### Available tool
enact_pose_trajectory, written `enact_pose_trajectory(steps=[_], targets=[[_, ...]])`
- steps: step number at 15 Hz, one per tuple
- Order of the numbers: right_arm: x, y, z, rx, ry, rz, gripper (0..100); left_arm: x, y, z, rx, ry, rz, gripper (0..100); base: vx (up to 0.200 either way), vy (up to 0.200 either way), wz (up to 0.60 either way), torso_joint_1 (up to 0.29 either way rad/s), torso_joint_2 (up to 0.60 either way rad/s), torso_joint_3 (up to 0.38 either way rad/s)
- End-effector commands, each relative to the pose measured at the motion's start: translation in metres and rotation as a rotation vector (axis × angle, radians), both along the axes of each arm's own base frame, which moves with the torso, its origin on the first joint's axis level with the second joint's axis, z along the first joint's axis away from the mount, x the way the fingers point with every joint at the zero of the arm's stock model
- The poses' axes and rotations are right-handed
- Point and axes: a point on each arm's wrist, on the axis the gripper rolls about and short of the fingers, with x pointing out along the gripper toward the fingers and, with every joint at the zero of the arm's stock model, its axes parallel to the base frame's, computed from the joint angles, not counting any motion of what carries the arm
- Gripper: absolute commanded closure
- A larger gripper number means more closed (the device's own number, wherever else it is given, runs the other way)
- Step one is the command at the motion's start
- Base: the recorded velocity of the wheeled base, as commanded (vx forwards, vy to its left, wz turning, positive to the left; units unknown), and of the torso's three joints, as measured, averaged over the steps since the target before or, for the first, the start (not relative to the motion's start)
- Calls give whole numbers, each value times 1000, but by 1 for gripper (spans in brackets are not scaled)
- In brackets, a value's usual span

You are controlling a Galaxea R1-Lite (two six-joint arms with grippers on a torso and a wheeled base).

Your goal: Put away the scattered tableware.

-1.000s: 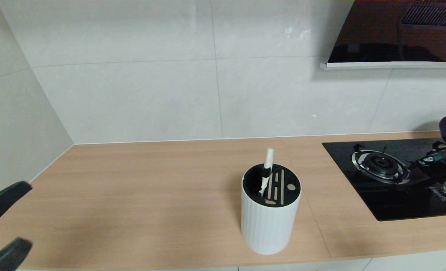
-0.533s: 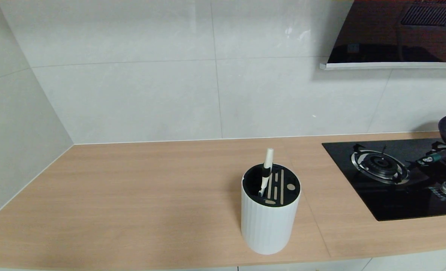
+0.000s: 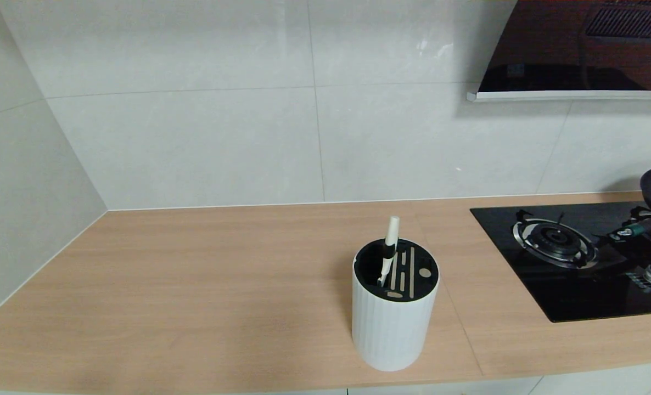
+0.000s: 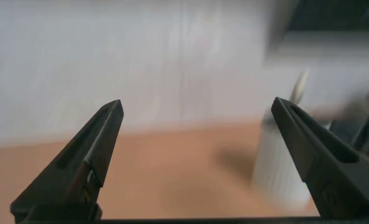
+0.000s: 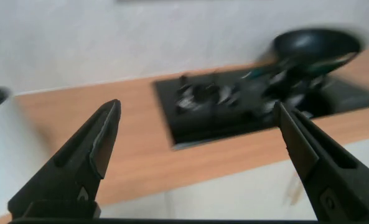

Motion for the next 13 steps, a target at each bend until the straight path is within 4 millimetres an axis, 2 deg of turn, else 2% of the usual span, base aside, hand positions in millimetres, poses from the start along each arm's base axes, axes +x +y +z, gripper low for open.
enact_pose_trajectory(steps=[1,4,7,13], targets=[[1,0,-9,2,80,13,0,0,2,-10,44,100,77,0,0,0,0,0,0,0],[2,2,-12,25,106,95,0,1,2,-13,48,119,108,0,0,0,0,0,0,0],[2,4,-16,-24,151,167,0,1,3,-14,50,128,120,0,0,0,0,0,0,0],[2,4,-15,-28,147,177,0,1,3,-14,43,127,120,0,0,0,0,0,0,0]])
